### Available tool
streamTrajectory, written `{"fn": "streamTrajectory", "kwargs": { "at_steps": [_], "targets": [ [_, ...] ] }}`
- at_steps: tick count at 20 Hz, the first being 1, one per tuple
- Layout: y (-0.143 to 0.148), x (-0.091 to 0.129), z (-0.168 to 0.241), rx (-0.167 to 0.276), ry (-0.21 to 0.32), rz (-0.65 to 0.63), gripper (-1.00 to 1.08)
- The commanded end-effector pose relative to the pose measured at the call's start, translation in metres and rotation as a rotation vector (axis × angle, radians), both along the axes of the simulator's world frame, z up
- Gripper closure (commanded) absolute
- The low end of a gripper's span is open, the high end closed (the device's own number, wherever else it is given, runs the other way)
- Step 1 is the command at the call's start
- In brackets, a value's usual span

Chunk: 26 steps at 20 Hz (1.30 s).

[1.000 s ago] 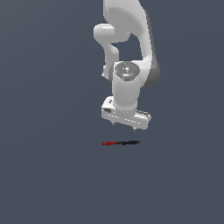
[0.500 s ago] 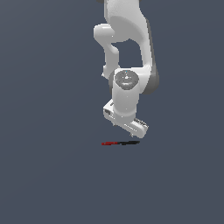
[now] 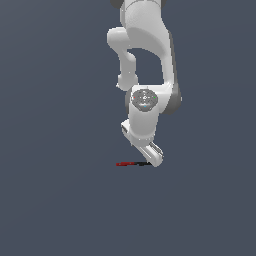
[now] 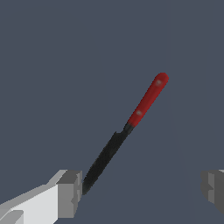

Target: Pick up the object and move it to a goal position.

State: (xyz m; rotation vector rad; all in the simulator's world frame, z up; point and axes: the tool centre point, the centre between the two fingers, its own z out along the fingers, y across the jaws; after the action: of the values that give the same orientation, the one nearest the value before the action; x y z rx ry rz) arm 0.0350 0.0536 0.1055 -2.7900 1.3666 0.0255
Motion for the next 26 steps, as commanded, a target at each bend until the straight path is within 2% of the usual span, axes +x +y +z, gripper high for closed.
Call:
{"fn": "streamTrajectory", "kwargs": {
  "at_steps": [1,16,26],
  "targets": [
    [0.0,0.002,-0.005,-0.003,0.003,-0.071,-0.92],
    [-0.003,0.01,-0.036,-0.026,0.013,-0.466,-0.92],
    [-0.004,0.013,-0.046,-0.036,0.013,-0.605,-0.92]
  ]
}}
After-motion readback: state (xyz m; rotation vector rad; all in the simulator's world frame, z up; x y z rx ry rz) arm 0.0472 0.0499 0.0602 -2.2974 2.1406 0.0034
